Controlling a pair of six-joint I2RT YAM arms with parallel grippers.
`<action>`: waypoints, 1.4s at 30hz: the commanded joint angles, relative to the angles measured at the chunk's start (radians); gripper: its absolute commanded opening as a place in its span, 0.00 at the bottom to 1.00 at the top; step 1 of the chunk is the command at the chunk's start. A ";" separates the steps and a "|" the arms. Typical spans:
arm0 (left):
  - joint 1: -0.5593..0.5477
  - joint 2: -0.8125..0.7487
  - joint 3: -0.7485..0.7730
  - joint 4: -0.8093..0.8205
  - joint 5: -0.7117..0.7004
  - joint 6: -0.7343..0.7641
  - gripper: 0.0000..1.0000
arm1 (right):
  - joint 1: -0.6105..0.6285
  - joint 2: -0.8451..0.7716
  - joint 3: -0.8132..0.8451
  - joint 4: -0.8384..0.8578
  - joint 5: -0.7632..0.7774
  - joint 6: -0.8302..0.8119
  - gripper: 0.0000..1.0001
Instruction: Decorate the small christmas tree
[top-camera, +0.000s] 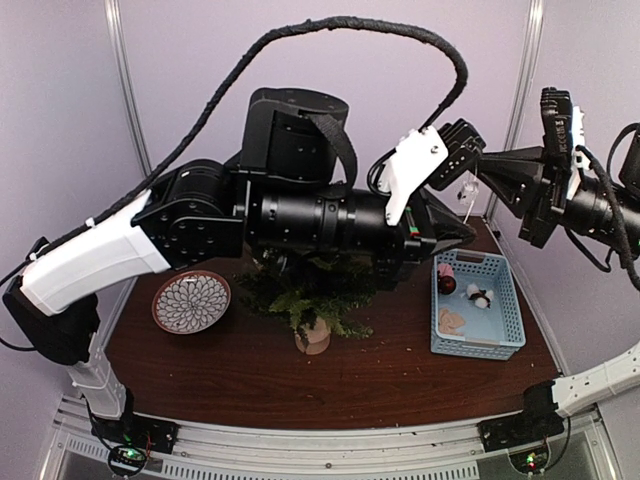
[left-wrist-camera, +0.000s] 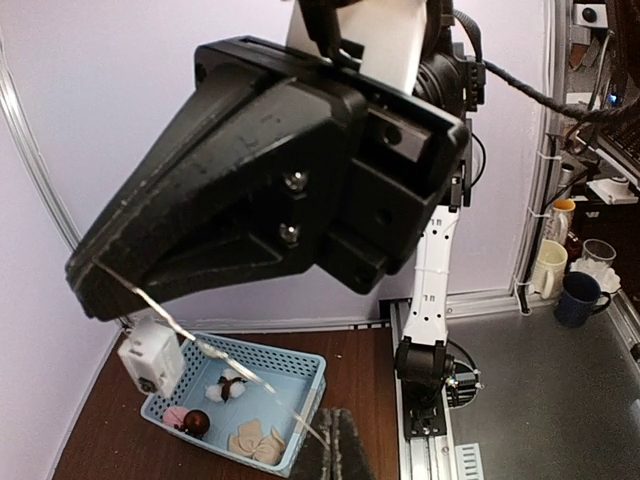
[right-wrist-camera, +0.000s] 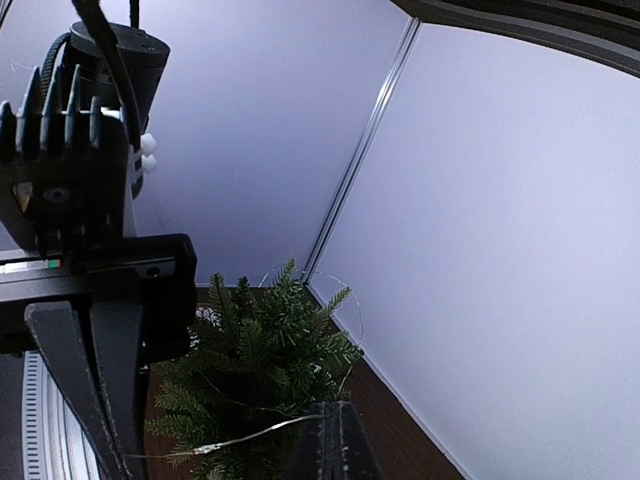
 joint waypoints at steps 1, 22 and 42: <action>-0.016 -0.005 0.005 0.086 -0.019 0.006 0.00 | -0.006 -0.016 -0.021 -0.007 0.020 0.018 0.00; -0.015 0.110 0.048 0.221 -0.118 0.068 0.00 | -0.005 -0.070 -0.053 -0.030 0.093 0.021 0.00; 0.011 0.196 0.126 0.261 -0.041 0.084 0.00 | -0.005 -0.098 -0.076 -0.026 0.145 0.010 0.00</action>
